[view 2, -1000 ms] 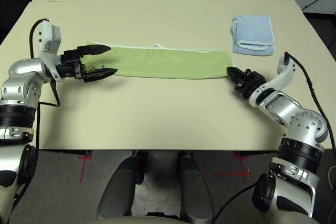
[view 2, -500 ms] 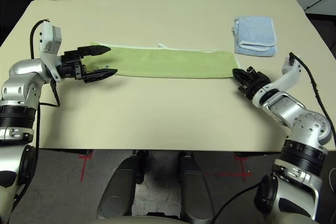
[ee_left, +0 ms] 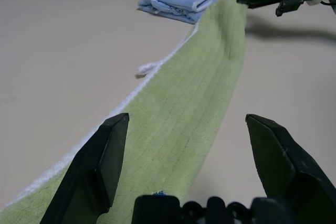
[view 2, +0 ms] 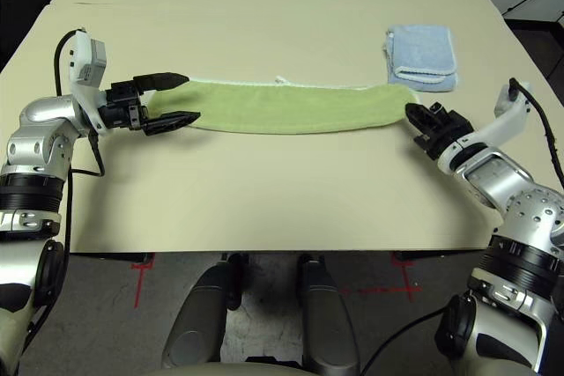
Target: Fold the towel and set it aside.
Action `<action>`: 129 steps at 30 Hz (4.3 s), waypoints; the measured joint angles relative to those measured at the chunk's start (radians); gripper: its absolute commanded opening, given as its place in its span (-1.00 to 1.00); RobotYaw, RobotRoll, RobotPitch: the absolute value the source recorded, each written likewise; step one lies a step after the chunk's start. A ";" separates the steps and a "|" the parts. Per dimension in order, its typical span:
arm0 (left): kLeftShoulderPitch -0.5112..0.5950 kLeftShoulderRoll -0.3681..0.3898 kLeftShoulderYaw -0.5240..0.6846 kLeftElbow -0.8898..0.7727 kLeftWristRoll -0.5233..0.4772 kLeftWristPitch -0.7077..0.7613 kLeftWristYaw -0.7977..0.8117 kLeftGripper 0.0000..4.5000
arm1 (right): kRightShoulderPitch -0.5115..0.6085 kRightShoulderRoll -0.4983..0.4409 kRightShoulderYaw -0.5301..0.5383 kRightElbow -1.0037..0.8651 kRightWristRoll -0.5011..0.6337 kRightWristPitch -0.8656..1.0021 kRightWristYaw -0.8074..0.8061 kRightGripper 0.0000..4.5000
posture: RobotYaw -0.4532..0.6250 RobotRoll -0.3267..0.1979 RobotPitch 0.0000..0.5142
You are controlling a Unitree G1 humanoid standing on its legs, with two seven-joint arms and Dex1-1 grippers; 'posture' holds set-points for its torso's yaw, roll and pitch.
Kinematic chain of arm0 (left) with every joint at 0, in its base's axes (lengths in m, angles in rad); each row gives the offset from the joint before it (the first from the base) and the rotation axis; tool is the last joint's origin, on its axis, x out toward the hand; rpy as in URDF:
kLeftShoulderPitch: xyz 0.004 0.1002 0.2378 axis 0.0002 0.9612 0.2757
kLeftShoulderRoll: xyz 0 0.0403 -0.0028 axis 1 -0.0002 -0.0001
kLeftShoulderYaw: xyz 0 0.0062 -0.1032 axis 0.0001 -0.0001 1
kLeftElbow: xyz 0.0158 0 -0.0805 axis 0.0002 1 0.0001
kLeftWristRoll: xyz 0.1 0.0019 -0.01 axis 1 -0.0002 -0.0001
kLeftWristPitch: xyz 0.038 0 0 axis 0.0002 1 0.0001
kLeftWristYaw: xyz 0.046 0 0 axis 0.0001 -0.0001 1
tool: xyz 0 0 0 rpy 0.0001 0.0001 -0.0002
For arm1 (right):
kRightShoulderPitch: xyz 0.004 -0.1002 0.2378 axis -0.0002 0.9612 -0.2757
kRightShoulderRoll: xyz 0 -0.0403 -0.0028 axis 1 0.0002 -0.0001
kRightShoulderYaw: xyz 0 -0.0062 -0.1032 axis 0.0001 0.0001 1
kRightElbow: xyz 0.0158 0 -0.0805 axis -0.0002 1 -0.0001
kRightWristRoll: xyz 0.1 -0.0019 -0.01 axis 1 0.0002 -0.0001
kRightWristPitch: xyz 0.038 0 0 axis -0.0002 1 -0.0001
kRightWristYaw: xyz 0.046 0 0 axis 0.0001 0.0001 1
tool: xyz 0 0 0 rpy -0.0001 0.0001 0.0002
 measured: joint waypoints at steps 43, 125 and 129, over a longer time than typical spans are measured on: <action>-0.008 0.000 -0.006 0.000 0.000 0.030 0.002 1.00 | -0.276 -0.009 0.743 -0.003 -0.587 -0.132 0.488 -0.99 | -0.03 0.25 -0.17; 0.057 -0.042 -0.004 -0.109 -0.019 0.136 0.077 1.00 | -0.526 0.200 0.612 1.109 -0.955 -1.211 0.864 -0.99 | 0.12 0.25 -0.16; 0.057 -0.039 0.002 -0.118 -0.020 0.136 0.079 1.00 | -0.532 0.181 0.590 1.106 -0.943 -1.217 0.898 -0.99 | 0.11 0.25 -0.17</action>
